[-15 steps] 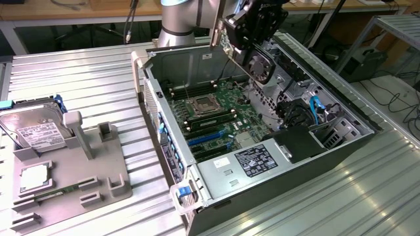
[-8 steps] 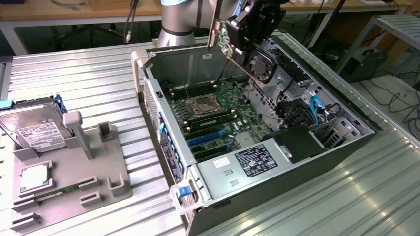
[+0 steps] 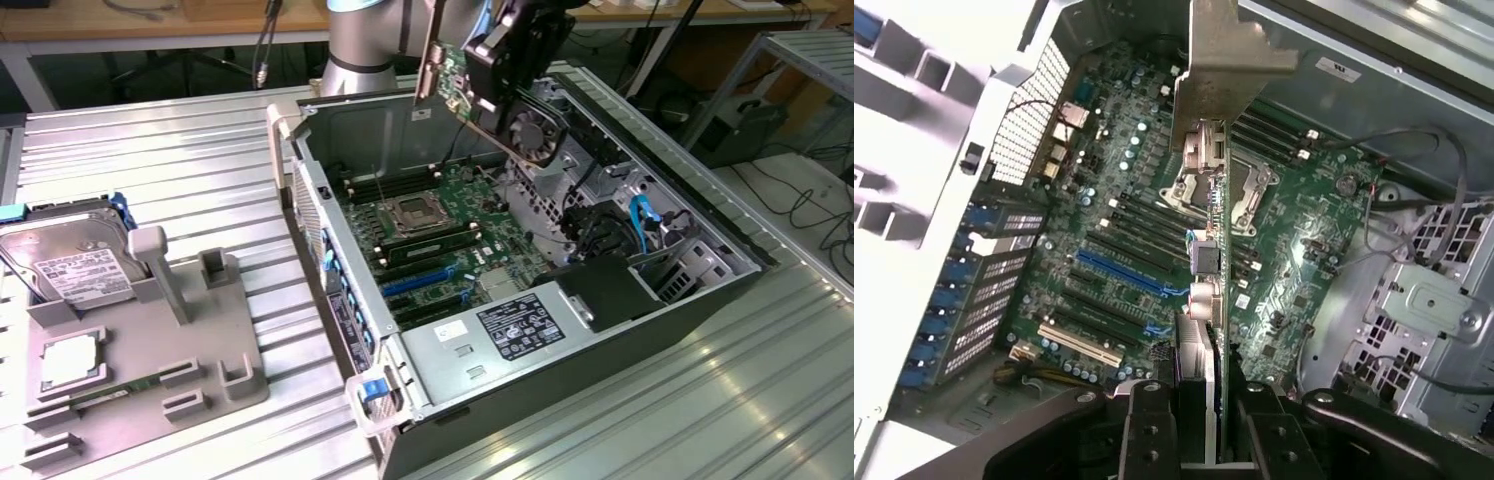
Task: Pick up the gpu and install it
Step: 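Insert the gpu into the slot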
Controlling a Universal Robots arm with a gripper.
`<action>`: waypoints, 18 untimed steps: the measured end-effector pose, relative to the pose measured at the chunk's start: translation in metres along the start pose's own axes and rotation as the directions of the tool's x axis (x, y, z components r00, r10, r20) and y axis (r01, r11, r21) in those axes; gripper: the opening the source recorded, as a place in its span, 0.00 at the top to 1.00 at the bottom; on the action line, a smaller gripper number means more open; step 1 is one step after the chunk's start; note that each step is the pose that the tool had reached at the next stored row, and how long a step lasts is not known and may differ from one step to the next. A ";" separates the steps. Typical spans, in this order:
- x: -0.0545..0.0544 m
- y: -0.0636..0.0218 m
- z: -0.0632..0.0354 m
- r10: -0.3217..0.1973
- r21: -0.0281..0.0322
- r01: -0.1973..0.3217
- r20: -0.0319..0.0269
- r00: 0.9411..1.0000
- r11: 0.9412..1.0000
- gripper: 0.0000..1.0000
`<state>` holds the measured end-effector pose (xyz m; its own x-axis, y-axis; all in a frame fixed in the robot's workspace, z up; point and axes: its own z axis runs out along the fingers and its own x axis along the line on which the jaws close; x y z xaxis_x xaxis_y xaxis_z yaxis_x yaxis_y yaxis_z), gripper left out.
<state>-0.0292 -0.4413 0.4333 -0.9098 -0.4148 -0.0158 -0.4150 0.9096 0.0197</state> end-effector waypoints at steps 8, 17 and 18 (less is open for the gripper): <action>0.000 -0.0001 0.0000 -0.077 -0.001 0.077 -0.002 0.997 0.997 0.72; 0.000 -0.0001 0.0002 -0.150 -0.003 0.150 -0.003 0.989 0.989 0.72; 0.000 -0.0001 0.0002 -0.159 -0.003 0.159 -0.003 0.987 0.987 0.72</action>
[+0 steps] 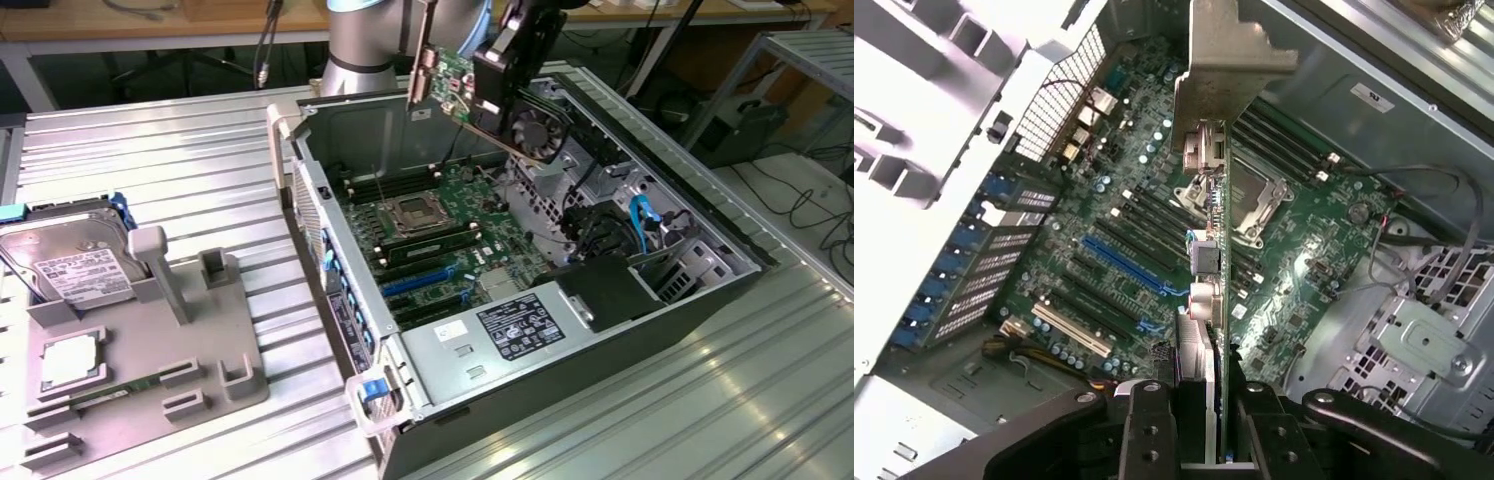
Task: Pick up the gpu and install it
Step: 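Insert the gpu into the slot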
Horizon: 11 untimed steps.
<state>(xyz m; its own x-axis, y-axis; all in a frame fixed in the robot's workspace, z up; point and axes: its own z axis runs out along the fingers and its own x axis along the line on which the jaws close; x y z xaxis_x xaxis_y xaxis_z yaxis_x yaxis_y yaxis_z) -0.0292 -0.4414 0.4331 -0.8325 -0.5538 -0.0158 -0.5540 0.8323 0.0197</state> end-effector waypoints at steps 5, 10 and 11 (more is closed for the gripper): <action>0.000 0.0000 0.0002 -0.052 -0.001 0.052 -0.001 0.999 0.999 0.72; 0.000 0.0000 0.0004 -0.092 -0.002 0.092 -0.002 0.996 0.996 0.72; 0.000 0.0000 0.0004 -0.101 -0.002 0.101 -0.002 0.995 0.995 0.72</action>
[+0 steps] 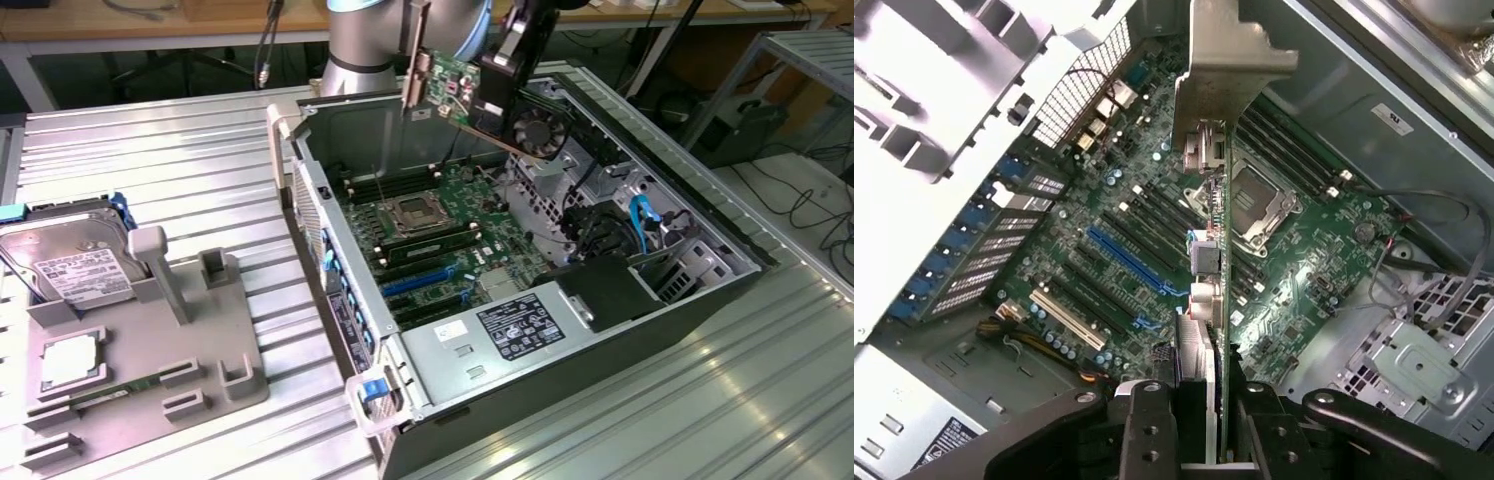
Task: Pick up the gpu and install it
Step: 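Insert the gpu into the slot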
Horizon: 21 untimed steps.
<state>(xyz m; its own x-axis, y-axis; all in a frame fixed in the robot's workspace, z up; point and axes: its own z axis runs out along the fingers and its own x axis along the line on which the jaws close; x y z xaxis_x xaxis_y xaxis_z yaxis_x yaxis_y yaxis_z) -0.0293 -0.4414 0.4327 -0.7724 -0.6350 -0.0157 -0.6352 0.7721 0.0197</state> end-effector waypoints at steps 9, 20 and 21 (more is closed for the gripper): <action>0.000 0.0000 0.0004 -0.078 -0.001 0.078 -0.001 0.997 0.997 0.72; 0.000 0.0000 0.0011 -0.168 -0.003 0.168 -0.003 0.986 0.986 0.72; 0.000 0.0000 0.0012 -0.176 -0.003 0.176 -0.003 0.984 0.984 0.72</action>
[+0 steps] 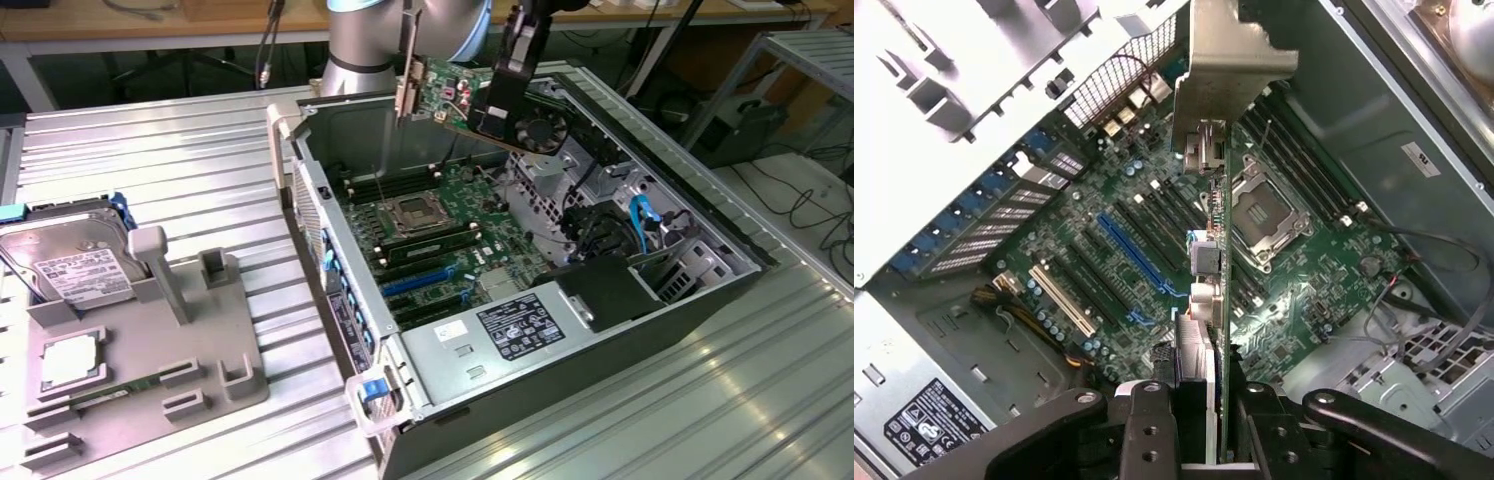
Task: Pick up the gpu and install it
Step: 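Insert the gpu into the slot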
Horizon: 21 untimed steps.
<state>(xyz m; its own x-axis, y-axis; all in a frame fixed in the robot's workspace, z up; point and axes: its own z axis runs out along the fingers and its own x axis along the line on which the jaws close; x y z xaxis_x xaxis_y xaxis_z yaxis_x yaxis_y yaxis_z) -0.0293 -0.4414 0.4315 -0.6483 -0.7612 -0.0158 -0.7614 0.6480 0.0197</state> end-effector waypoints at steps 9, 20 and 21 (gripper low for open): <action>0.000 0.0000 0.0006 -0.071 -0.001 0.071 -0.001 0.997 0.997 0.72; 0.000 0.0000 0.0016 -0.156 -0.003 0.156 -0.003 0.988 0.988 0.72; 0.000 0.0000 0.0016 -0.163 -0.003 0.163 -0.003 0.987 0.987 0.72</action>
<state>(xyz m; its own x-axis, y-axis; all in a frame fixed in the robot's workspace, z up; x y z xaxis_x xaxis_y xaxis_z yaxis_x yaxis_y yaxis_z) -0.0292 -0.4414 0.4299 -0.5153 -0.8569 -0.0158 -0.8570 0.5150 0.0197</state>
